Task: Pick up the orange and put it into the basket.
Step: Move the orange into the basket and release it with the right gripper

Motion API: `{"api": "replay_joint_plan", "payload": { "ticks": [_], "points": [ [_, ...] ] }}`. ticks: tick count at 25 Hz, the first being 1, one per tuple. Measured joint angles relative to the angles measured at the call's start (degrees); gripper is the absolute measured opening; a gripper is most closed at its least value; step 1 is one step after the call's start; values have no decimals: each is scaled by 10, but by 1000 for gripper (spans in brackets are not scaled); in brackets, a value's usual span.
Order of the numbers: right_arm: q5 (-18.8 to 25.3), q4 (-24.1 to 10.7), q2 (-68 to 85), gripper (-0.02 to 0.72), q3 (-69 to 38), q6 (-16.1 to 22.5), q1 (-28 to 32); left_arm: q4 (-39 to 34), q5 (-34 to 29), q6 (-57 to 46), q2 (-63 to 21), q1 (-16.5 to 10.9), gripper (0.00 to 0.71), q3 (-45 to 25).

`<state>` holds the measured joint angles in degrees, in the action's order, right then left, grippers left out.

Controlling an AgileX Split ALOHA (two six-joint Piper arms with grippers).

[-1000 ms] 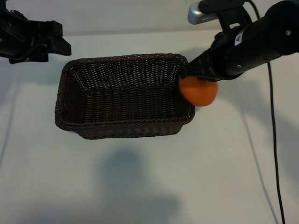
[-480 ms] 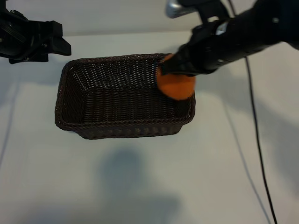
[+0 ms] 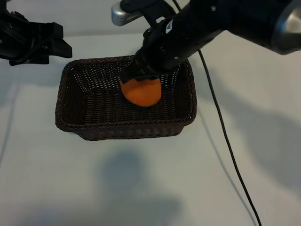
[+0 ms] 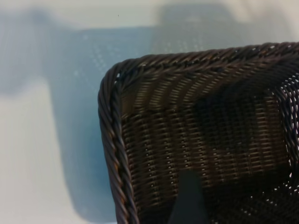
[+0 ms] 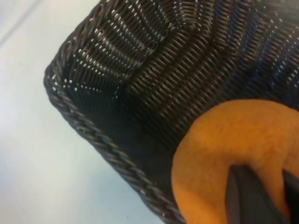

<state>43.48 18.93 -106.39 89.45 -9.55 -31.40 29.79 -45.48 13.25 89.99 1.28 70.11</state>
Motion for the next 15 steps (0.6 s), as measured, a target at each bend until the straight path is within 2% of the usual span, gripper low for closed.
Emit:
{"api": "replay_joint_plan", "payload": {
  "ticks": [7,12,15],
  "points": [
    [-9,-1,-48,92,9,-31,0,0,-2,0,0,0,590,0],
    [-44,-1,-80,92,14,-45,0,0,-3,0,0,0,590,0],
    [-51,-1,-104,92,14,-47,0,0,-3,0,0,0,590,0]
  ]
}}
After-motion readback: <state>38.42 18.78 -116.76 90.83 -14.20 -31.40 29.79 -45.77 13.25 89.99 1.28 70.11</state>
